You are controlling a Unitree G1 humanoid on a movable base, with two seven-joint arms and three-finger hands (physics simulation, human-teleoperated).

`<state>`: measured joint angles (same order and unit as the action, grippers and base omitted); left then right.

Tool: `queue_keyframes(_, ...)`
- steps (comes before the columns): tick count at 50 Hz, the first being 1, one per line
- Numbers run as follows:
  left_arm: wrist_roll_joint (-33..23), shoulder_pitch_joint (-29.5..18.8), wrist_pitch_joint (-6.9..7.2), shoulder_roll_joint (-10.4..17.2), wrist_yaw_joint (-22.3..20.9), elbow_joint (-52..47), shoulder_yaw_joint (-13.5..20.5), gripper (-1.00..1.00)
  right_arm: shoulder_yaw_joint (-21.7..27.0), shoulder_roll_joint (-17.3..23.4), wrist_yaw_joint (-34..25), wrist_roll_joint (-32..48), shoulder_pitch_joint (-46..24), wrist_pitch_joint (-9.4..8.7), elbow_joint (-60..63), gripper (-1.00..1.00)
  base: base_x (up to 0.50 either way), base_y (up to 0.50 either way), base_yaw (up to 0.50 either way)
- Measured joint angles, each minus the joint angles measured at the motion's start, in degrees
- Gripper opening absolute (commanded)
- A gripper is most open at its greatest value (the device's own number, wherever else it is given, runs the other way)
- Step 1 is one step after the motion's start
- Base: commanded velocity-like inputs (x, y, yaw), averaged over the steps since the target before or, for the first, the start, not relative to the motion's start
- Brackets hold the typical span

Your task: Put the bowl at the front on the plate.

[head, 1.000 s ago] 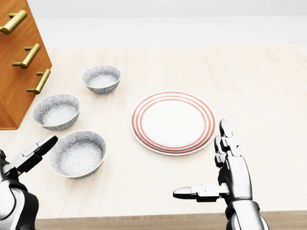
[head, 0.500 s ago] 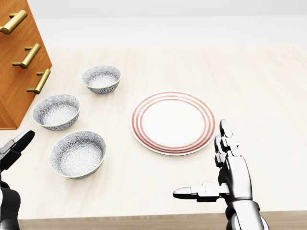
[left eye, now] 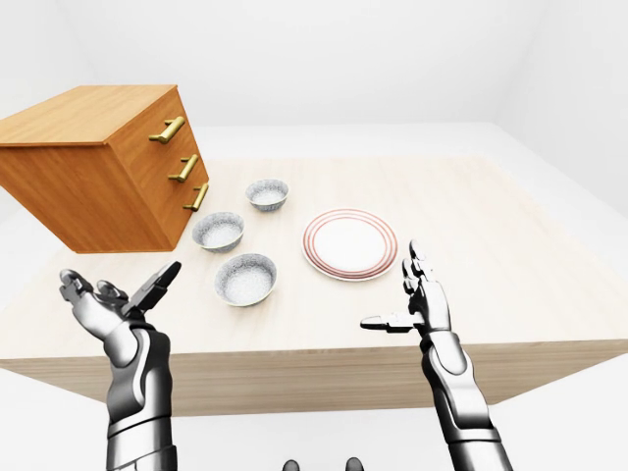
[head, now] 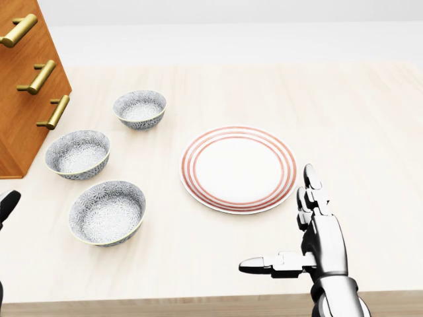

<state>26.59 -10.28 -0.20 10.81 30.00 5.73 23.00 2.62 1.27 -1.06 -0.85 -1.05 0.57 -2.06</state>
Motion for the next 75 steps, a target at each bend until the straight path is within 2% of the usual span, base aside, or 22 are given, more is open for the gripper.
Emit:
queue_keyframes(21, 1.64, -0.3, 1.47, 0.45, 0.0, 0.92, 0.32, 1.0, -0.02, 0.04, 0.71, 0.6, -0.42, -1.44, -0.32, 1.0, 0.0, 0.0, 0.0)
queue_keyframes(38, 2.01, -0.44, 1.64, 0.6, 0.0, 1.28, 0.28, 1.0, -0.06, 0.05, 0.82, 0.76, -0.45, -1.68, -0.28, 1.0, 0.0, 0.0, 0.0)
queue_keyframes(49, 2.38, -0.62, 2.32, 0.79, 0.0, 1.33, 0.25, 1.0, -0.04, 0.03, 0.68, 0.72, -0.36, -1.48, -0.19, 1.0, 0.0, 0.0, 0.0)
queue_keyframes(75, 2.34, -0.31, 2.14, 0.55, 0.0, 0.85, 0.26, 1.0, 0.05, 0.1, 0.58, 0.55, -0.36, -1.68, -0.34, 1.0, 0.02, 0.0, 0.0)
